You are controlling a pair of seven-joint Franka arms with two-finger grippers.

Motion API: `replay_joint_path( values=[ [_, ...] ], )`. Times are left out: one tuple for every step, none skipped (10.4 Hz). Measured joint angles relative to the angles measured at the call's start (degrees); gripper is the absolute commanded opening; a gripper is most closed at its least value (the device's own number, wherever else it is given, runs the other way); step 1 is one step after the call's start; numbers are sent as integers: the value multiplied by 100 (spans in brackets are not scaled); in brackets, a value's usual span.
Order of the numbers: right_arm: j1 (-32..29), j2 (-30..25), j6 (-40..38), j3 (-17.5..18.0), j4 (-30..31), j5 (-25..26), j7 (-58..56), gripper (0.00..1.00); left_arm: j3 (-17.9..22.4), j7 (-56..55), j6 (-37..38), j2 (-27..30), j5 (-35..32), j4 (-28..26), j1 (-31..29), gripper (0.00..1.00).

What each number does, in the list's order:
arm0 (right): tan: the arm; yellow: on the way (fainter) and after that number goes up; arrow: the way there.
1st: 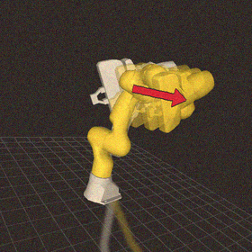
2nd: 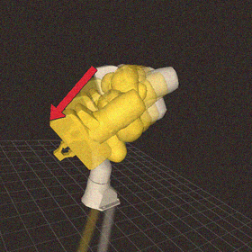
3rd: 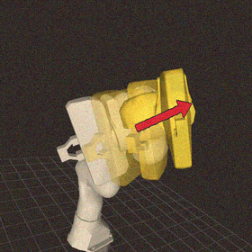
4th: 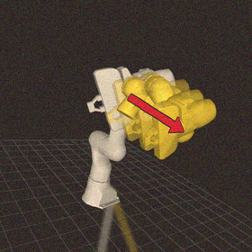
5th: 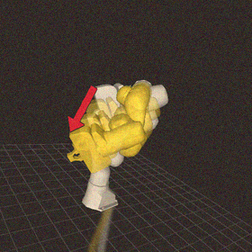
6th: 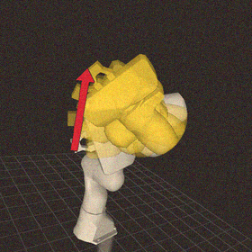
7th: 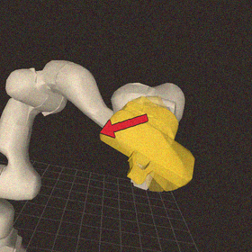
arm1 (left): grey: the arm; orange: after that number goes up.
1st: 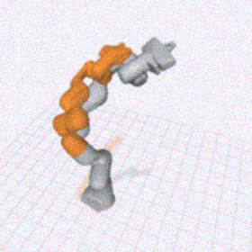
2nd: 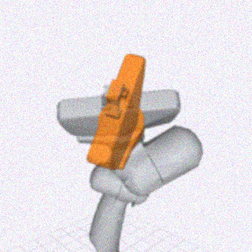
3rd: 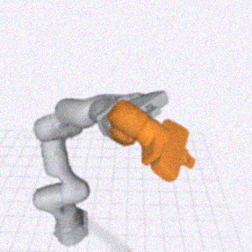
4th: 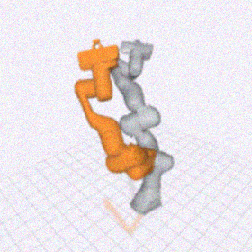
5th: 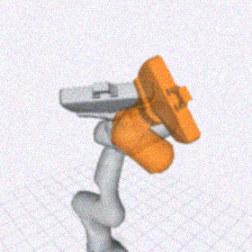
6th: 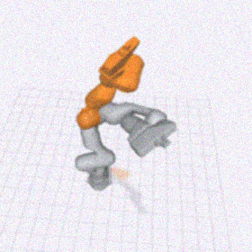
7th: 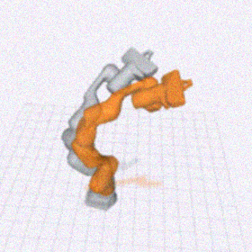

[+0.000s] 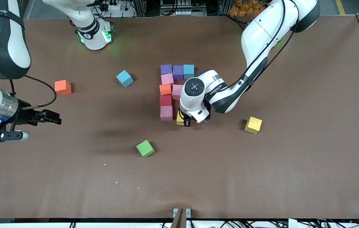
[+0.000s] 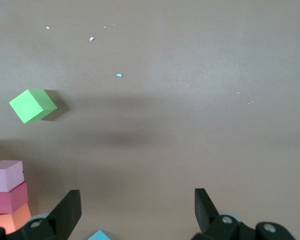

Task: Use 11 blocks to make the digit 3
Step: 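Carry the yellow block to the column base with the left gripper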

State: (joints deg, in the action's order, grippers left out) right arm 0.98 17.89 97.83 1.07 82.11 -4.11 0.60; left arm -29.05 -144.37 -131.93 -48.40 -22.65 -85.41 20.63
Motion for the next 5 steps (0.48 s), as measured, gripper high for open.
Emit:
replay_joint_path(
  values=[
    [-45, 0, 28, -1, 0, 0, 0, 100, 0, -207, -25, -13, 1, 3, 32, 0],
    [-79, 0, 77, -2, 0, 0, 0, 100, 0, -421, -30, -23, 1, 3, 96, 0],
    [-122, 1, 130, -2, 1, 0, 0, 100, 2, -527, -30, -33, 1, 4, 156, 0],
    [-163, 2, 166, -3, 1, 0, 0, 100, 5, -566, -31, -44, 1, 7, 194, 0],
    [-179, 4, 171, -3, 2, 0, 0, 100, 5, -578, -32, -59, 1, 8, 214, 0]
  ],
)
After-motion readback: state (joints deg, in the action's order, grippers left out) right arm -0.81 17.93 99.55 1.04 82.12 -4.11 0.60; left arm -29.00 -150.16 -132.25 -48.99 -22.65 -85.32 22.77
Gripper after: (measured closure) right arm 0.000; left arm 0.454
